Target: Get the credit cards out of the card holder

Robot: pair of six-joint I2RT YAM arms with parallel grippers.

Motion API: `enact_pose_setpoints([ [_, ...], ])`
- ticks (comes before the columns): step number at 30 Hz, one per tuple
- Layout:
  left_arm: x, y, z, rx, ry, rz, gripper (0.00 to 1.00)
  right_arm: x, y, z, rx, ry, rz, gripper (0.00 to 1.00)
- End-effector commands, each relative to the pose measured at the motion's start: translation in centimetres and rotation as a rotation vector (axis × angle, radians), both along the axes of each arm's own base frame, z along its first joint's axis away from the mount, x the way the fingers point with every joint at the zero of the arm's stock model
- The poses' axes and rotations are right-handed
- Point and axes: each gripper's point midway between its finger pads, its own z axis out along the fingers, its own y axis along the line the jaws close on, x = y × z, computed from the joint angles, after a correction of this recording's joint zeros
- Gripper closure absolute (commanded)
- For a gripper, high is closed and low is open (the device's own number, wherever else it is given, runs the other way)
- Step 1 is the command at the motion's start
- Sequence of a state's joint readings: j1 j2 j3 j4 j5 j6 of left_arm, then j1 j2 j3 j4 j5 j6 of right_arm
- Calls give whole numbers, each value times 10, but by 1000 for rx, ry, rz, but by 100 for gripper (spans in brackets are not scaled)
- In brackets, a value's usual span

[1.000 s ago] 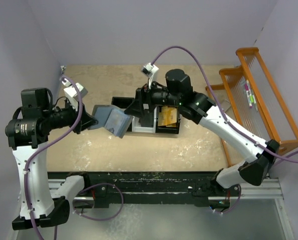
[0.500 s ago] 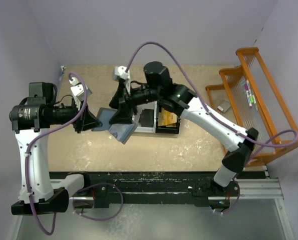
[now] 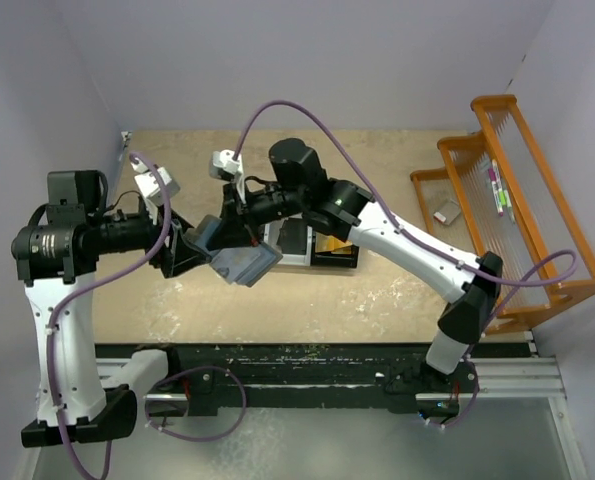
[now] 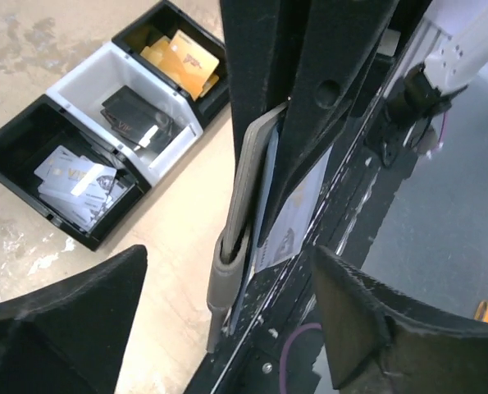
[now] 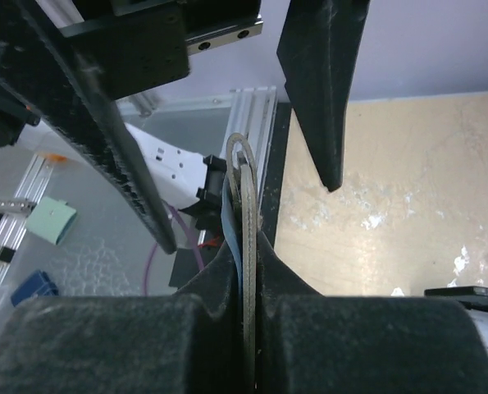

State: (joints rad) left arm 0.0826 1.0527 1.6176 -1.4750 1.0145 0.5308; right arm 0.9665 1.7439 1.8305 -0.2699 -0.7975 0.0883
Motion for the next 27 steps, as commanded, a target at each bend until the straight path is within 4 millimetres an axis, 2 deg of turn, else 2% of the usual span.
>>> enact_pose_setpoints([
  [1,2,-6,43,-77,-151,59,5,3,-14,71,232,-49,-108,100],
  [2,1,-7,49,-96,-166,73,0,5,-17,77,262,-40,-137,100],
  [7,1,-8,64,-163,-171,152,1,6,-39,113,439,14,-234,100],
  [8,1,-9,64,-185,-152,167,1,2,-46,127,503,29,-242,100],
  [11,-6,-18,65,-271,-76,139,1,5,-60,151,666,92,-302,100],
  [15,-15,-27,65,-350,48,91,1,15,-82,175,823,164,-406,100],
  [18,-19,-31,73,-399,82,78,1,22,-98,184,919,224,-478,100],
  [20,-22,-36,79,-474,169,71,1,26,-102,190,970,267,-518,100],
  [24,-23,-41,97,-590,225,58,1,28,-97,194,1014,341,-558,100],
  [27,-21,-41,103,-607,228,51,1,29,-89,195,1026,375,-571,100],
])
